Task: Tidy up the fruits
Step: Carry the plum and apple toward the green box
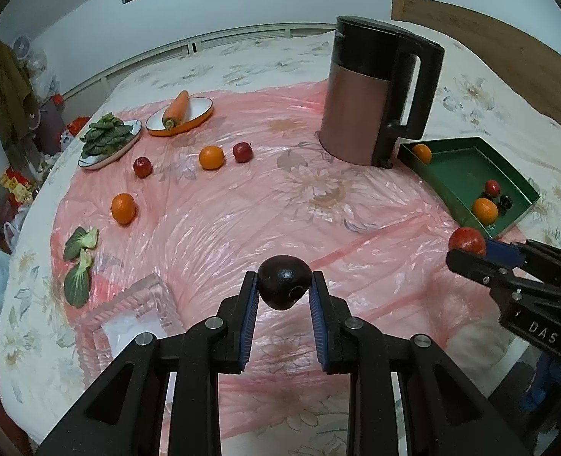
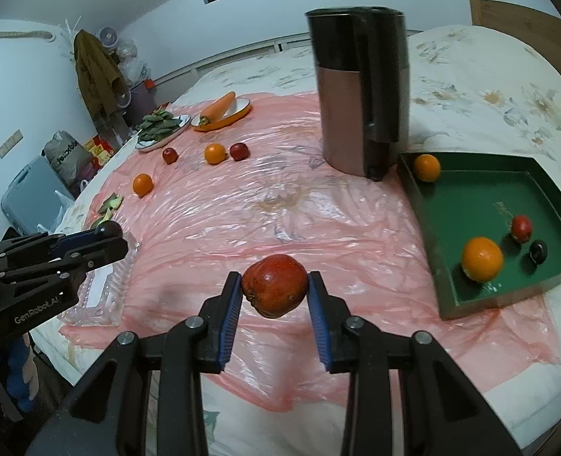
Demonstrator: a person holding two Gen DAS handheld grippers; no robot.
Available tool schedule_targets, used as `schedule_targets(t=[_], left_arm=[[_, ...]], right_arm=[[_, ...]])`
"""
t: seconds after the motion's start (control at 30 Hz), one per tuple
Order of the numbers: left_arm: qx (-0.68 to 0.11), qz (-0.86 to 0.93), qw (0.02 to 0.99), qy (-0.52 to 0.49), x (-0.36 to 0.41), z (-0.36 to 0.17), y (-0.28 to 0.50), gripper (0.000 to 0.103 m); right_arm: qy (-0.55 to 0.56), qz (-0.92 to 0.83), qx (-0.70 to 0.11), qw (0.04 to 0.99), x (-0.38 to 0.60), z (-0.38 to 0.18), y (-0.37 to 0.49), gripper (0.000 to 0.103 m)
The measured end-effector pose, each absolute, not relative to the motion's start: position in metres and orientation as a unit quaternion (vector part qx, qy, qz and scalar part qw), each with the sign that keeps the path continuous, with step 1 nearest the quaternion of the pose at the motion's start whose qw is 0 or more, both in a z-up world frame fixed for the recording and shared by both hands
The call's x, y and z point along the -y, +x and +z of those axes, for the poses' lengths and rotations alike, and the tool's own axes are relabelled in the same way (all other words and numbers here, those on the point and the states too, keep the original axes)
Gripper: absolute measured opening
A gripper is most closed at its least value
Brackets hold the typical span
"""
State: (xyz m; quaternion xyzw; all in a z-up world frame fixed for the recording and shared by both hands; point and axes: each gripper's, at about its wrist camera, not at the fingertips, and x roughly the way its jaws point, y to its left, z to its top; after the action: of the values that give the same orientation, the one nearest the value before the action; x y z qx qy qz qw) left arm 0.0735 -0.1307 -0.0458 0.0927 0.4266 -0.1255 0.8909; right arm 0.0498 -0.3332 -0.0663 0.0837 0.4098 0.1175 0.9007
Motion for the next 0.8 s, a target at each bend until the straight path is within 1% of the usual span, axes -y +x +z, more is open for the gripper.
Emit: schedule_targets(t=[0.8], left_arm=[[-0.414,-0.148,0.885,0.151,0.193,-0.04,0.061,0.023]], right_arm=[[0.119,0.067,-0.381,0.914,0.415,-0.057,0.038,0.033]])
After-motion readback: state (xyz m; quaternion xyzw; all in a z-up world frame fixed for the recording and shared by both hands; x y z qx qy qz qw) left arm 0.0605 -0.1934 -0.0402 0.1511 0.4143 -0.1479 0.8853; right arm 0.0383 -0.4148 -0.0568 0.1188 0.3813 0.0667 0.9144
